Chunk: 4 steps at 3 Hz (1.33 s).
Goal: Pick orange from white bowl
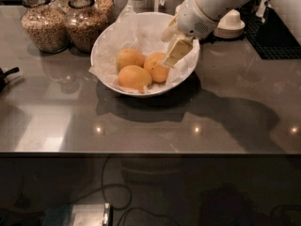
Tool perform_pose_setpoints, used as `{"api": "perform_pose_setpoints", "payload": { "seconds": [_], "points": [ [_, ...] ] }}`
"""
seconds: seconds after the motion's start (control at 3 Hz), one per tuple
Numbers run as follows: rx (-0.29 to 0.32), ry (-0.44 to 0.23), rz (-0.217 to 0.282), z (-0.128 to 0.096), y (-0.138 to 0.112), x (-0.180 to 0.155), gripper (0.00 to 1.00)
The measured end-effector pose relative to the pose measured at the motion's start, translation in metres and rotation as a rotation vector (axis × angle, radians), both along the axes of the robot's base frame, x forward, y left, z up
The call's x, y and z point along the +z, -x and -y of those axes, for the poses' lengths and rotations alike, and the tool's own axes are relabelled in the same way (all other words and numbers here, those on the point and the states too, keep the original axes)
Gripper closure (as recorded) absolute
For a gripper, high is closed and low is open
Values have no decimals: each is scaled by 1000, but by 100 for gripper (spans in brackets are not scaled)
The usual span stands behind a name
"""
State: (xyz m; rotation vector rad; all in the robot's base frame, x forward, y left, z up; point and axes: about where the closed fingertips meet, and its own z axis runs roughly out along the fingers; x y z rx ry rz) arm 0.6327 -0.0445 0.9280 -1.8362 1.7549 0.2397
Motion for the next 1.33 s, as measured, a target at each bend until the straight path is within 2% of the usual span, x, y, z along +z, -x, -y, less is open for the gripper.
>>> {"api": "perform_pose_setpoints", "payload": {
  "seconds": [0.33, 0.67, 1.0, 1.33],
  "points": [
    [1, 24, -11, -3, -1, -5, 11],
    [6, 48, 3, -6, -1, -4, 20],
    [14, 64, 17, -12, -3, -3, 39],
    [19, 73, 13, -17, -4, -7, 41]
  ]
}}
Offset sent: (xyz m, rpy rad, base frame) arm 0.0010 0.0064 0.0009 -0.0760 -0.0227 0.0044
